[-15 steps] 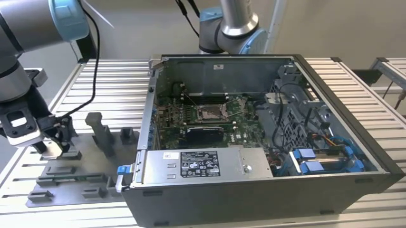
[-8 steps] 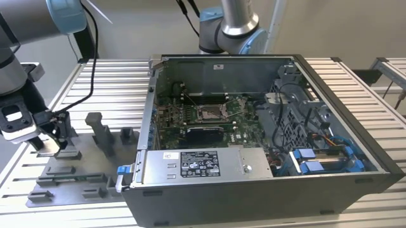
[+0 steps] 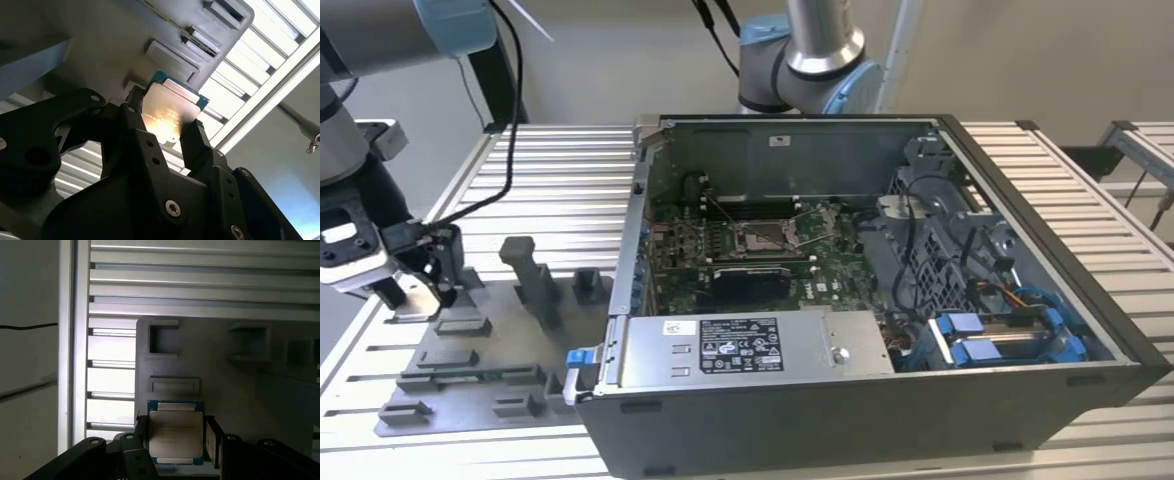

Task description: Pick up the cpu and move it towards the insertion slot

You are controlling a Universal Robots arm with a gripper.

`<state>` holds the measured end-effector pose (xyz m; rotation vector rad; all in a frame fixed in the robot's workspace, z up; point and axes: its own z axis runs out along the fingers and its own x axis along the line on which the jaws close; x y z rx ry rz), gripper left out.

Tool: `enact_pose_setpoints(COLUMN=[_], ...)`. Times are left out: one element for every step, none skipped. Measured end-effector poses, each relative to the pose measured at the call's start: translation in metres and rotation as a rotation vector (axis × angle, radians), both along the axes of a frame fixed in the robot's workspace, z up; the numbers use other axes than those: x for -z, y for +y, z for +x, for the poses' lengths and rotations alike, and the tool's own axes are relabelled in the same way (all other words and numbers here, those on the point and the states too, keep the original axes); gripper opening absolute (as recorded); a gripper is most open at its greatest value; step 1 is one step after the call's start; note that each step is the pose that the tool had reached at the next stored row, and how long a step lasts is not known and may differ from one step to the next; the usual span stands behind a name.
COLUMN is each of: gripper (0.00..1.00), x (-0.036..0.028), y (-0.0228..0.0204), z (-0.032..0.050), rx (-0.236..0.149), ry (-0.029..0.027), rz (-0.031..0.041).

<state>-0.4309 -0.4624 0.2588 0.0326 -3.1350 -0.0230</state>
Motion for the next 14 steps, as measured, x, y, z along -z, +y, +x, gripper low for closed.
enact_pose_setpoints(gripper=[0.00,0.00,0.00,0.00,0.00,0.00,0.00,0.00,0.00,0.00,0.00,0.00,0.00,0.00], x=[-0.0015,-0.0031,-0.0050,-0.0068,-0.0087,-0.0105,-0.0125,-0.0143,-0.0163,-0.0184,-0.0204,-0.0224,-0.0244,-0.0266], y=[0.0000,0.0000,0.0000,0.0000,0.0000,0.0000,0.0000,0.0000,0.0000,0.0000,0.0000,0.0000,0.0000,0.0000], z=[0.0000,0.0000,0.0000,0.0000,0.0000,0.0000,0.0000,0.0000,0.0000,0.0000,0.0000,0.0000,0.0000,0.0000], rx=[0.000,0.000,0.000,0.000,0.000,0.000,0.000,0.000,0.000,0.000,0.000,0.000,0.000,0.000], ry=[0.0000,0.0000,0.0000,0.0000,0.0000,0.0000,0.0000,0.0001,0.0000,0.0000,0.0001,0.0000,0.0000,-0.0001], rz=[0.0000,0.0000,0.0000,0.0000,0.0000,0.0000,0.0000,-0.0001,0.0000,0.0000,0.0000,0.0000,0.0000,0.0000])
